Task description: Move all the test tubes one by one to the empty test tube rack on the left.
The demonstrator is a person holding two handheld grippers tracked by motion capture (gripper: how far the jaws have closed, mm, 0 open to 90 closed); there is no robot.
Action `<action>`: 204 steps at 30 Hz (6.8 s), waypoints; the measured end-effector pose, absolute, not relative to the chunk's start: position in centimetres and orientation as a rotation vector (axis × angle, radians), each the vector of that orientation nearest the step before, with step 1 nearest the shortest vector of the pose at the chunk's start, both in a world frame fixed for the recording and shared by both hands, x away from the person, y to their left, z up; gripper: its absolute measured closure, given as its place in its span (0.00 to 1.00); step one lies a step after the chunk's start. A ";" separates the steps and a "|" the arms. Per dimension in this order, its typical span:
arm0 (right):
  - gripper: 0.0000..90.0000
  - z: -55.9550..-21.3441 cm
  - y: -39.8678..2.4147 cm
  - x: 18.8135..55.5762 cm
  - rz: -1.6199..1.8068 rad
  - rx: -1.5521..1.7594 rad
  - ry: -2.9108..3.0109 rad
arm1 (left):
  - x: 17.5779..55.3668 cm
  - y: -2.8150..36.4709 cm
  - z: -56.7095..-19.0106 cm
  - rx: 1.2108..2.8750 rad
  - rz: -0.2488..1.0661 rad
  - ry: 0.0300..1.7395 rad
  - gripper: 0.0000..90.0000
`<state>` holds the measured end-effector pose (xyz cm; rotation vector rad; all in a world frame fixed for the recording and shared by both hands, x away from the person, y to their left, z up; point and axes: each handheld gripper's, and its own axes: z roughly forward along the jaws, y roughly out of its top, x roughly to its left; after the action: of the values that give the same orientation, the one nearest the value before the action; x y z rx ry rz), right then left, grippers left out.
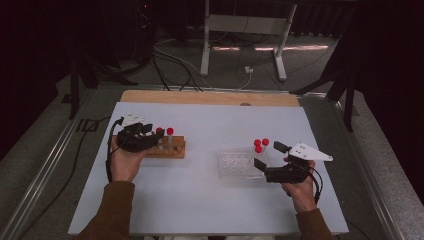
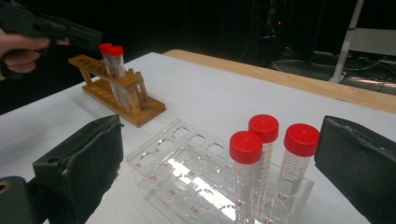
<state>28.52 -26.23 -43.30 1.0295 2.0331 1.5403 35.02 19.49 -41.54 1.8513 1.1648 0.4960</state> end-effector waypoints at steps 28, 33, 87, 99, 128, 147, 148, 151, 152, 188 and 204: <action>0.54 -45.9 -25.1 29.7 1.338 1.053 2.077 | 29.4 18.3 -41.9 1.752 0.493 1.031 0.01; 0.66 -46.5 -24.8 30.1 1.303 1.067 2.085 | 29.1 17.8 -42.2 1.767 0.496 1.020 0.01; 0.82 -42.5 -24.6 28.7 1.402 1.025 1.946 | 28.1 17.0 -41.6 1.764 0.426 0.978 0.01; 0.82 -42.5 -23.6 28.7 1.498 1.009 2.056 | 27.8 13.7 -39.3 1.837 0.388 0.848 0.01; 0.82 -43.0 -18.2 27.1 1.489 0.810 2.299 | 28.5 3.9 -38.2 1.982 0.216 0.579 0.44; 0.54 -43.2 -18.2 27.2 1.531 0.784 2.311 | 29.1 3.0 -39.1 2.026 0.185 0.587 0.79; 0.47 -43.2 -18.2 27.2 1.534 0.792 2.311 | 29.2 3.1 -39.1 2.026 0.185 0.593 0.79; 0.33 -43.1 -18.5 27.3 1.523 0.812 2.285 | 29.3 3.6 -39.0 2.023 0.195 0.608 0.79; 0.26 -43.1 -18.6 27.3 1.518 0.819 2.280 | 29.3 3.7 -39.0 2.021 0.201 0.615 0.79; 0.00 -42.6 -22.9 28.4 1.552 0.946 2.154 | 30.2 13.0 -37.2 1.902 0.375 0.814 0.79; 0.00 -42.5 -23.4 28.5 1.560 0.953 2.144 | 31.1 17.3 -36.3 1.874 0.524 0.945 0.79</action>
<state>28.45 -23.40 -42.47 0.9528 2.1440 1.5601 31.05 17.32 -36.30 1.8745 0.9450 0.5236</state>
